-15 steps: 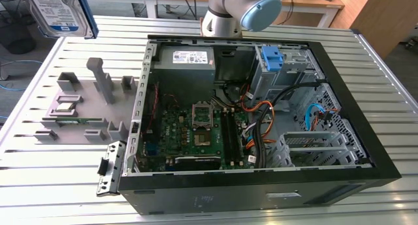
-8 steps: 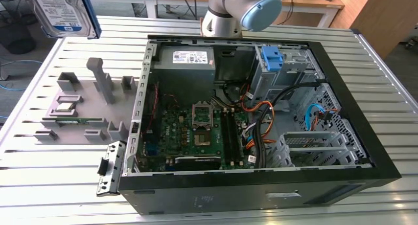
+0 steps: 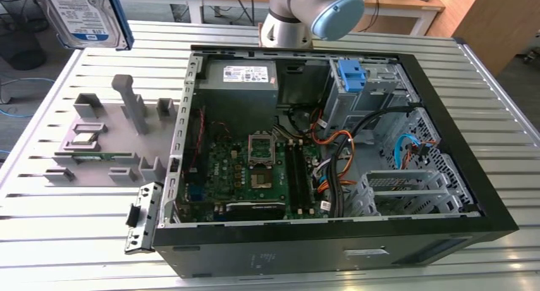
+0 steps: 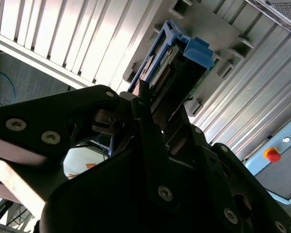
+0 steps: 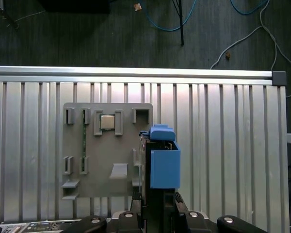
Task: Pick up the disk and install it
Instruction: 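Pick up the disk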
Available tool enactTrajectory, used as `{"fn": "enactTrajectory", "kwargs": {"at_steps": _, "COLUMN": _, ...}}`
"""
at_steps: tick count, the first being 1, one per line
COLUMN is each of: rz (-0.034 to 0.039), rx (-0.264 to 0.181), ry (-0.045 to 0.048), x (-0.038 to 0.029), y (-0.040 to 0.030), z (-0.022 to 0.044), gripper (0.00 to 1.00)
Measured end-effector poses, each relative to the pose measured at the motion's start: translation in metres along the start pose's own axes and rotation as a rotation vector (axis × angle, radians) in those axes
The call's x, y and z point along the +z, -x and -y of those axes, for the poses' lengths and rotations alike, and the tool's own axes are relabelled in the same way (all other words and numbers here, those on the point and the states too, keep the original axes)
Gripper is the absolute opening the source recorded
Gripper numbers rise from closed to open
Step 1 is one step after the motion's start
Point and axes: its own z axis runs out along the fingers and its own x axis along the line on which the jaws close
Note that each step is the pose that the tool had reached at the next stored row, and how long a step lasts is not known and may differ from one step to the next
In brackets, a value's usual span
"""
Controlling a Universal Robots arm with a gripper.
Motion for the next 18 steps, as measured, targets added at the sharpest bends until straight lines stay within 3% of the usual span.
{"fn": "enactTrajectory", "kwargs": {"at_steps": 18, "rz": -0.0001, "rx": 0.000, "ry": 0.0001, "x": -0.0057, "y": 0.0005, "z": -0.0001, "gripper": 0.35}}
